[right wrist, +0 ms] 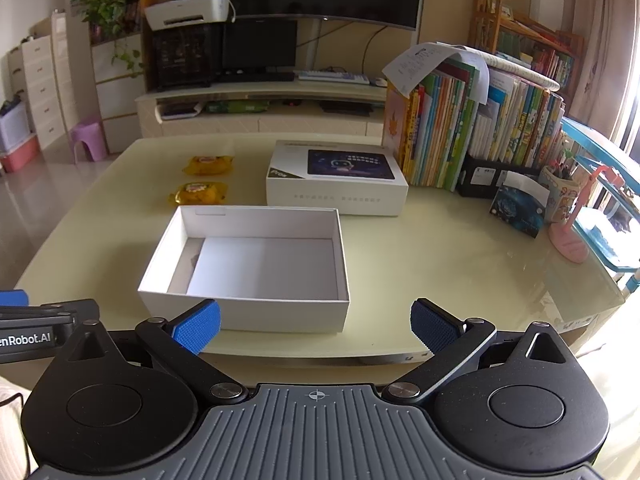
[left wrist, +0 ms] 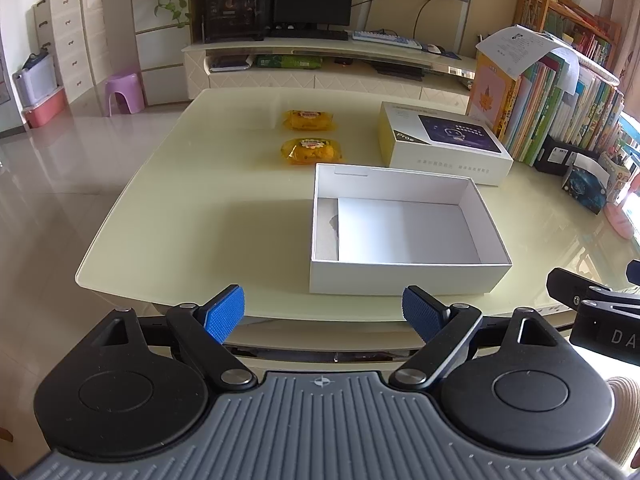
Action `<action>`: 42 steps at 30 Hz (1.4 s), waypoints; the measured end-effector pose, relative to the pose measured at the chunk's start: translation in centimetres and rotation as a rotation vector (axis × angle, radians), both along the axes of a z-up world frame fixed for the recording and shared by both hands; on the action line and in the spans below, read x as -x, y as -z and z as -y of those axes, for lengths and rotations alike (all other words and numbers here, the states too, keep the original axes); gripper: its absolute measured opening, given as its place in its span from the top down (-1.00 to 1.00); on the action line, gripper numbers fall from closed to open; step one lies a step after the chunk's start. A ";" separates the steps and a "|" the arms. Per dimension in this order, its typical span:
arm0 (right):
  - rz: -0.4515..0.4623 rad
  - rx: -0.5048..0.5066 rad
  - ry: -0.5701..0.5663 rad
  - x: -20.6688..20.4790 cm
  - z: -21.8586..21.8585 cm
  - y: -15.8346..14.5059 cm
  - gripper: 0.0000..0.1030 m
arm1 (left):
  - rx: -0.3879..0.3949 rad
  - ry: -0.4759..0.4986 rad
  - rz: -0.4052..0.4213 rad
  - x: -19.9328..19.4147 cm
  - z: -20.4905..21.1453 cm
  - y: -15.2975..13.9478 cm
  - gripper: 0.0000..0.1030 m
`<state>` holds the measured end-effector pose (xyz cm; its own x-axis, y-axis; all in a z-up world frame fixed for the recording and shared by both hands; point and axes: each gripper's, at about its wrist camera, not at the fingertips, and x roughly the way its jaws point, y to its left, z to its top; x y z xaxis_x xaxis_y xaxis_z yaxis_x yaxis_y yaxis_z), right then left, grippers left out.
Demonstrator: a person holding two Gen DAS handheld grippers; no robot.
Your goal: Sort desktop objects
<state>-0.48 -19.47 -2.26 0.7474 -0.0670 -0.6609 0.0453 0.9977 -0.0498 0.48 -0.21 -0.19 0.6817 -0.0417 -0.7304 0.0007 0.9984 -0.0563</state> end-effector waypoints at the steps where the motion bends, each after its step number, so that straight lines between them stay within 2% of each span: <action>1: 0.006 0.015 0.003 0.2 -0.7 -0.2 -1.00 | 0.003 0.002 -0.001 0.0 -0.1 0.1 -1.00; 16: 0.020 0.037 0.002 -1.5 -2.2 -0.1 -1.00 | 0.016 0.000 -0.017 -1.0 -0.7 0.4 -1.00; 42: -0.012 0.026 -0.019 -6.2 -4.4 1.4 -1.00 | 0.013 -0.020 -0.018 -7.0 -1.9 1.1 -1.00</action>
<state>5.73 -15.04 -3.63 0.7410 -0.0700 -0.6679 0.0259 0.9968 -0.0758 7.51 1.69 -1.28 0.6695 -0.0377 -0.7418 -0.0205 0.9974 -0.0692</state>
